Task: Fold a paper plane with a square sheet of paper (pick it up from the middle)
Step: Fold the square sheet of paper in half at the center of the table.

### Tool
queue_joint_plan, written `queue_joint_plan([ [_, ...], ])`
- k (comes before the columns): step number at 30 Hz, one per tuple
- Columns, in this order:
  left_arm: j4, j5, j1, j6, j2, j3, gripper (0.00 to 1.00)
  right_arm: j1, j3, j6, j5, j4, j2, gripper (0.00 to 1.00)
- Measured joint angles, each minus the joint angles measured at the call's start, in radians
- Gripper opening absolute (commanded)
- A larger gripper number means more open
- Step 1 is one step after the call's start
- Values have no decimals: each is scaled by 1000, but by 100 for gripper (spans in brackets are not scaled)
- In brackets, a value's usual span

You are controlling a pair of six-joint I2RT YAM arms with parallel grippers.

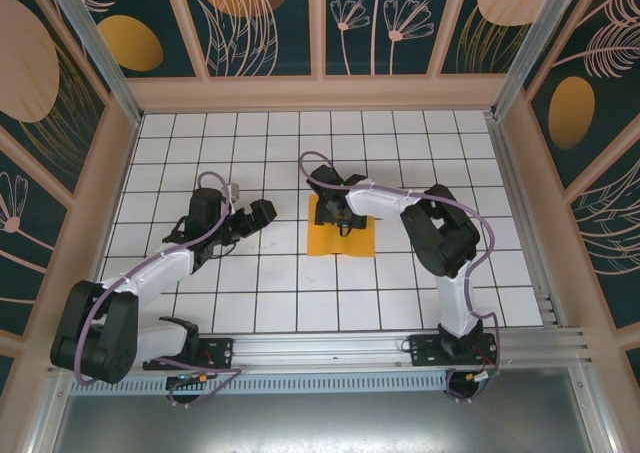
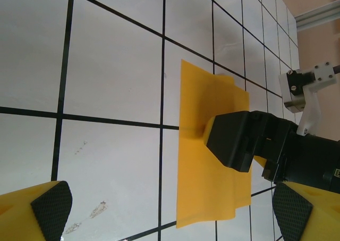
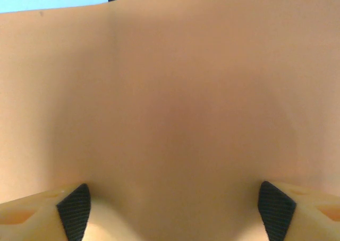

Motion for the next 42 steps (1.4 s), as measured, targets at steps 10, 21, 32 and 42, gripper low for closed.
queue_joint_plan([
  [10, -1, -3, 0, 0, 0, 0, 99, -13, 8, -55, -26, 5, -6, 54],
  [21, -11, -10, 0, 0, -6, 0, 99, -46, -30, -69, -176, 45, -106, 37],
  [32, -23, -2, 0, -4, -14, 9, 99, -188, -333, 112, -675, 592, -388, 38],
  [42, 31, 87, 0, -17, 4, 13, 99, -224, -370, 110, -800, 663, -214, 44],
])
